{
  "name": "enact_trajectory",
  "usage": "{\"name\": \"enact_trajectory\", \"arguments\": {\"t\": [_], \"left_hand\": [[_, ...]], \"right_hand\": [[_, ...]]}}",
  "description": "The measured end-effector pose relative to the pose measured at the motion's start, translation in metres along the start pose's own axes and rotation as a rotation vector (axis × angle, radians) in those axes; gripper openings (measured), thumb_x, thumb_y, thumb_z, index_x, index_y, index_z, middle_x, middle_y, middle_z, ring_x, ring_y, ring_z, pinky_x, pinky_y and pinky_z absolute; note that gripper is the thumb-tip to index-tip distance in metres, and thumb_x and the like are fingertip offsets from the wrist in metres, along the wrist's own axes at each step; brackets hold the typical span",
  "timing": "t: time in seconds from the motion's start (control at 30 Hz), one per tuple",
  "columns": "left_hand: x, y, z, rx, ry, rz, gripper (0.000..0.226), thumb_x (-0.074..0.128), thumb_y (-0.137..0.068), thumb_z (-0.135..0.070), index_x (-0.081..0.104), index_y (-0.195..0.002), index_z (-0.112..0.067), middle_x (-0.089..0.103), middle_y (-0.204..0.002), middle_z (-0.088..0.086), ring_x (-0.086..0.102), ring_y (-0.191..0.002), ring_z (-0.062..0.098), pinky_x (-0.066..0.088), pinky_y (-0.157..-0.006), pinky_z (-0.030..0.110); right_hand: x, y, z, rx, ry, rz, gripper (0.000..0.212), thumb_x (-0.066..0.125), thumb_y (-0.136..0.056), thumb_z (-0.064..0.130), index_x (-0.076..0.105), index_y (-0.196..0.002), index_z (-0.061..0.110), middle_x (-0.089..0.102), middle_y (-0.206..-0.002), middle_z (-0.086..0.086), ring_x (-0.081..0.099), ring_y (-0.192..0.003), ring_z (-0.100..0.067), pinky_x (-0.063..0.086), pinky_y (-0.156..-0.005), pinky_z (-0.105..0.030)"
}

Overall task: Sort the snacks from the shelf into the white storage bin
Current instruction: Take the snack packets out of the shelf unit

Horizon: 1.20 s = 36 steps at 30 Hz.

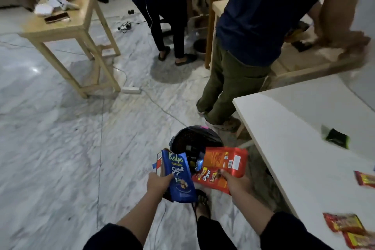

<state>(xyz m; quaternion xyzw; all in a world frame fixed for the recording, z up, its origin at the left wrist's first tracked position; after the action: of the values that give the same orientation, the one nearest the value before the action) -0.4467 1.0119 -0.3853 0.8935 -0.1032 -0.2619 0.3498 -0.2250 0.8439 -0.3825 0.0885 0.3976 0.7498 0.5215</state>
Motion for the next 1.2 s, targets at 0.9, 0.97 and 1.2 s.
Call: {"name": "enact_trajectory", "arguments": {"t": [0.9,0.97,1.2], "left_hand": [[0.103,-0.174,-0.075,-0.046,-0.484,0.288,0.061,0.064,-0.084,-0.042,0.044,-0.128,-0.005,0.059,-0.124,0.012,0.057,-0.114,0.030,0.046,-0.090,0.035],[0.091,-0.156,-0.071,-0.076,-0.510,0.294,0.062,0.060,-0.090,-0.037,0.037,-0.135,0.000,0.051,-0.134,0.017,0.050,-0.123,0.032,0.041,-0.092,0.034],[0.043,-0.089,-0.050,-0.051,-0.489,0.287,0.076,0.055,-0.089,-0.048,0.030,-0.143,0.000,0.039,-0.146,0.018,0.042,-0.132,0.031,0.039,-0.105,0.037]], "right_hand": [[0.168,-0.171,0.066,0.019,0.724,0.203,0.068,0.075,-0.077,0.028,0.040,-0.132,0.008,0.056,-0.129,-0.011,0.056,-0.116,-0.031,0.046,-0.090,-0.034],[0.161,-0.157,0.067,0.014,0.751,0.217,0.060,0.073,-0.078,0.027,0.045,-0.127,0.009,0.059,-0.125,-0.011,0.058,-0.112,-0.030,0.048,-0.089,-0.034],[0.135,-0.073,0.059,-0.038,0.764,0.260,0.048,0.065,-0.085,0.018,0.050,-0.129,0.006,0.057,-0.128,-0.011,0.053,-0.120,-0.028,0.040,-0.089,-0.025]]}}
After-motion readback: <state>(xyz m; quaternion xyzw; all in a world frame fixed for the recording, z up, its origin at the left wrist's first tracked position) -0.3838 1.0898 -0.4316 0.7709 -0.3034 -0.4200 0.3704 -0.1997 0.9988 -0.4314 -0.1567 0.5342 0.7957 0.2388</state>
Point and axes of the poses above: each hand's wrist, its own y-axis away from the middle knuckle, its own x-axis out of the palm, z = x × y, the point moved 4 cm from there along -y, towards the middle knuckle
